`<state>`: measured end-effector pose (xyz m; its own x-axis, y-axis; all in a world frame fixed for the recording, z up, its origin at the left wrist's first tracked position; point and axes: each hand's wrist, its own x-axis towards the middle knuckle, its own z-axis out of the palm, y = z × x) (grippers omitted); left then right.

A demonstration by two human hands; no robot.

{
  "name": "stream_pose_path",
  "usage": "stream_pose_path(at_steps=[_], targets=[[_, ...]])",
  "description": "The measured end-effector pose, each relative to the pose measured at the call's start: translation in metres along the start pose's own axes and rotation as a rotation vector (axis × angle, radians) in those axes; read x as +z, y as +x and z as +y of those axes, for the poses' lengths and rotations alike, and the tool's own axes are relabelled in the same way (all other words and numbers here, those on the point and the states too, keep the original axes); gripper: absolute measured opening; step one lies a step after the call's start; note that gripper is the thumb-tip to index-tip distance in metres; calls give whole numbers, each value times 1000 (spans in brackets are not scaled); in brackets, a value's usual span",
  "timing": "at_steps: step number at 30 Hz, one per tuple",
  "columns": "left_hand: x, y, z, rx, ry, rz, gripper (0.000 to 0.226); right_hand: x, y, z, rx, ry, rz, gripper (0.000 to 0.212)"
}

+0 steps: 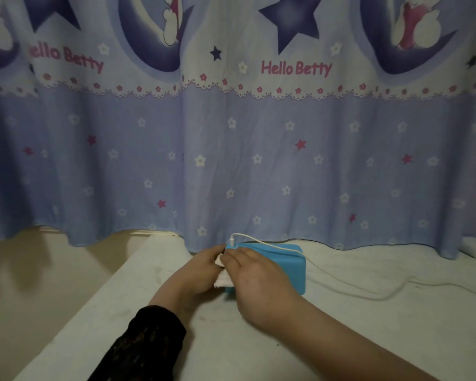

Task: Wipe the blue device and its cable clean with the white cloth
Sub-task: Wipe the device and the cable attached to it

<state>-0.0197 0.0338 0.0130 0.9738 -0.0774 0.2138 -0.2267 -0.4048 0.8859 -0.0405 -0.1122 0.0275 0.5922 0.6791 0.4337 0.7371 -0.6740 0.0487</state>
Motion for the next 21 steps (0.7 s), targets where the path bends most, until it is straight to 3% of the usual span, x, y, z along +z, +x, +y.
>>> stream_pose_path(at_steps=[4,7,10,13,16,17,19,21], targets=[[-3,3,-8,-14,13,-12,33,-10,-2,1,-2,4,-40,58],[-2,0,-5,-50,-18,-16,40,-14,0,-2,78,-70,-110,54],[1,-1,-1,-100,-99,-54,50,-18,0,1,224,-248,-194,44],[1,-3,3,-126,-131,-65,43,-21,-4,2,419,-335,-260,37],[0,-2,3,-138,-146,-73,43,-17,-4,3,545,-362,-190,33],[0,-3,3,-139,-146,-74,43,-15,-3,3,524,-347,-138,31],[0,-3,4,-138,-144,-69,42,-13,-7,4,509,-413,-230,41],[0,-3,5,-132,-127,-67,40,-3,-5,10,373,-464,-176,48]])
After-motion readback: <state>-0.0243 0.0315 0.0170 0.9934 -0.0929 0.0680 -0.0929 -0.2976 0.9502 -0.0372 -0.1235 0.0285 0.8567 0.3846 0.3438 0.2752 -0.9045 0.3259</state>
